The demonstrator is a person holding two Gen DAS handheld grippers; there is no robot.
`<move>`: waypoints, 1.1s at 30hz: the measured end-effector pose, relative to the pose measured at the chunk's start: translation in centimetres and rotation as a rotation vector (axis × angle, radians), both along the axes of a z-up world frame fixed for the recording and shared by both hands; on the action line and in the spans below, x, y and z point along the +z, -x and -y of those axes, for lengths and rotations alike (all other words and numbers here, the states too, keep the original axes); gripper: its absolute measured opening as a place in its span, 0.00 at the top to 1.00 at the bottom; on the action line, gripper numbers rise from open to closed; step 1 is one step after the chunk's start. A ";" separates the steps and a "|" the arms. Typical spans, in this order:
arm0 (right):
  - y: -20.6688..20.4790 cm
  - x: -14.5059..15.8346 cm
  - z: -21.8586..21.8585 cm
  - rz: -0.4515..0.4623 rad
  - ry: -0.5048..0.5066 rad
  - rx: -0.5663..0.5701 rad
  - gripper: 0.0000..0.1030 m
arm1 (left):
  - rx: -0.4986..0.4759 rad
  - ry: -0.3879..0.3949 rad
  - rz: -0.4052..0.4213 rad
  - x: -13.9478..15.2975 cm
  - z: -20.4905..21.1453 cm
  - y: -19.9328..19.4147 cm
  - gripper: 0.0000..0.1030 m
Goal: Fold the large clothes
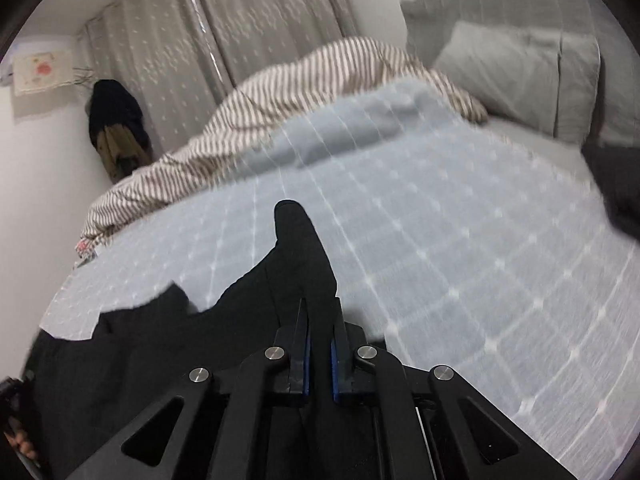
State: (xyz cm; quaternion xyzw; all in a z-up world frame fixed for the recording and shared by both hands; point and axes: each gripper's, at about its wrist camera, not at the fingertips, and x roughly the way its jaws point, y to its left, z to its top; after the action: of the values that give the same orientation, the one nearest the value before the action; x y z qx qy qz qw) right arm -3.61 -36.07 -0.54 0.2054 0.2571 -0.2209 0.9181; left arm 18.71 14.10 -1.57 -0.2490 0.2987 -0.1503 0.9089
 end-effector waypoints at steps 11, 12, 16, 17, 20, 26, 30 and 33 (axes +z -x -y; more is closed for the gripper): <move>-9.0 -4.0 4.0 -0.109 -0.027 0.007 0.92 | 0.084 -0.225 -0.129 -3.9 0.8 -7.5 0.94; -9.5 -5.5 4.5 -0.151 -0.051 0.004 0.89 | 0.084 -0.252 -0.197 -5.6 1.0 -8.3 0.93; -8.9 -9.9 8.3 -0.225 -0.273 -0.117 0.80 | 0.123 -0.232 -0.286 -7.0 -0.1 -8.7 0.83; -8.1 -9.7 8.9 -0.216 -0.289 -0.168 0.78 | 0.142 -0.249 -0.281 -6.5 -0.3 -8.7 0.80; -7.1 -7.9 9.2 -0.202 -0.259 -0.219 0.75 | 0.163 -0.285 -0.229 -4.0 0.4 -8.0 0.76; -12.3 -5.2 0.5 -0.200 -0.135 0.054 0.64 | 0.034 -0.257 -0.160 -2.9 5.7 -8.6 0.47; -15.6 -8.1 -2.9 -0.261 -0.138 0.211 0.54 | 0.022 -0.345 -0.287 -7.0 6.6 -10.9 0.48; -13.5 -9.7 1.8 -0.175 -0.297 0.167 0.57 | 0.044 -0.313 -0.312 -7.8 3.7 -11.0 0.55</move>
State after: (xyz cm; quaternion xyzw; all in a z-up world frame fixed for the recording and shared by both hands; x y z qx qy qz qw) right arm 9.86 -37.83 -10.26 0.2965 0.3820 -0.1205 0.8670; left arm 29.69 10.36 -9.38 -0.1318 0.4498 -0.0417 0.8823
